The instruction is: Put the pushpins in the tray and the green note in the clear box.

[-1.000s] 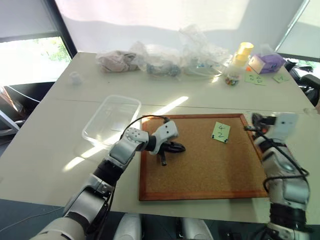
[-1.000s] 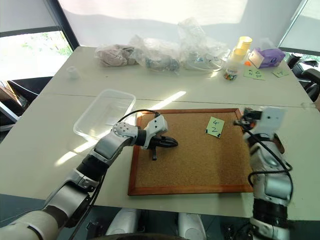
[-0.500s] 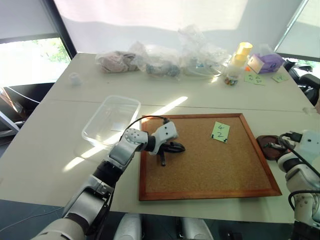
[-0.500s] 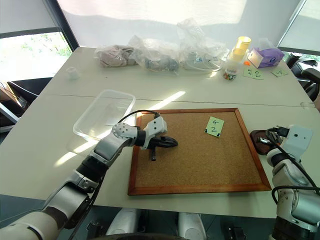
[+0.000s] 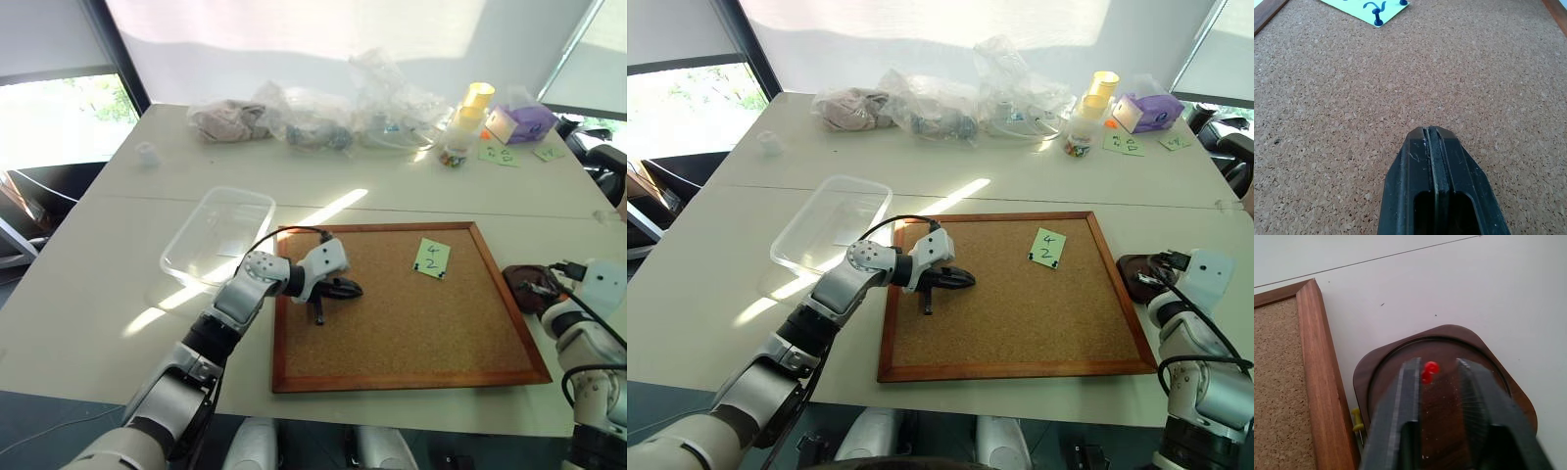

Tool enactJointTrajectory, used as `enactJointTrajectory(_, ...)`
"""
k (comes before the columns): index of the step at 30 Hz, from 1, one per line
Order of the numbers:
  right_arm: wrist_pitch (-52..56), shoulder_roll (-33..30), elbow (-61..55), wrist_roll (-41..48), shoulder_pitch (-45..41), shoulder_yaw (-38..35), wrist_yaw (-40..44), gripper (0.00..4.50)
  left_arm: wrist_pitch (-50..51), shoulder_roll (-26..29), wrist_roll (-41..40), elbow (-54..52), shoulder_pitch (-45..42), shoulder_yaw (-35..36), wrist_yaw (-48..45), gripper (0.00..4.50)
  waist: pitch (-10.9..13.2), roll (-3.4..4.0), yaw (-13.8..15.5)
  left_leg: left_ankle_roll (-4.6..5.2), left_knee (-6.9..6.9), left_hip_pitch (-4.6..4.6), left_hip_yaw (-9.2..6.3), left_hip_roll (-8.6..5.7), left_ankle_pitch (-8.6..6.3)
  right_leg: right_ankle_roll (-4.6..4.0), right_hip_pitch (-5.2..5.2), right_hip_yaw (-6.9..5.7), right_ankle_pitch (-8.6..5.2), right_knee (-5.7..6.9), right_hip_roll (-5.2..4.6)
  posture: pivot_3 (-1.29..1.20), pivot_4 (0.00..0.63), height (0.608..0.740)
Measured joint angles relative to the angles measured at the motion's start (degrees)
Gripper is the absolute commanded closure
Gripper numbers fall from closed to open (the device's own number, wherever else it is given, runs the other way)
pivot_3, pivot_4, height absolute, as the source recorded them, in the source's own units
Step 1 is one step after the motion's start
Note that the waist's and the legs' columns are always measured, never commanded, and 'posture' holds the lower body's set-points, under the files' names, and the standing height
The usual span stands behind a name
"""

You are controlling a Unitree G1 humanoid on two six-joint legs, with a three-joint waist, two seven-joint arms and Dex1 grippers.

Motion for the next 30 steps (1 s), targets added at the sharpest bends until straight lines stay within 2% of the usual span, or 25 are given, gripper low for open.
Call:
enactJointTrajectory(4,0.0,0.0,0.0,0.0,0.0,0.0,-0.1,0.05,0.0,0.0,0.0,0.1,0.0,0.1,0.0,4.50,0.0,0.00,0.0,0.00,0.00,0.00,0.00,0.00,0.00,0.00,0.00,0.00,0.00,0.00,0.00,0.00,0.150,0.740)
enactJointTrajectory(20,-3.9,-0.1,-2.2,-0.5,2.7,0.4,3.2,0.05,0.0,0.0,0.0,0.0,0.1,0.1,0.0,4.50,0.0,0.00,0.0,0.00,0.00,0.00,0.00,0.00,0.00,0.01,0.00,0.00,0.00,0.00,0.03,0.00,0.150,0.740)
enactJointTrajectory(25,-6.1,-0.3,-11.1,0.7,7.6,7.4,11.1,0.05,0.0,0.3,0.0,-0.3,0.2,0.1,0.0,4.50,0.0,0.00,-0.1,0.00,0.00,0.02,-0.01,0.02,0.00,0.02,0.02,0.01,0.00,0.00,0.09,0.00,0.150,0.740)
enactJointTrajectory(30,-6.3,0.0,-14.1,0.5,9.1,14.3,14.1,0.05,-0.2,0.3,0.0,-0.2,0.2,0.1,-0.1,4.50,0.0,-0.01,-0.1,0.00,0.00,0.01,-0.01,0.02,0.00,0.01,0.01,0.00,0.00,0.00,0.04,0.00,0.150,0.740)
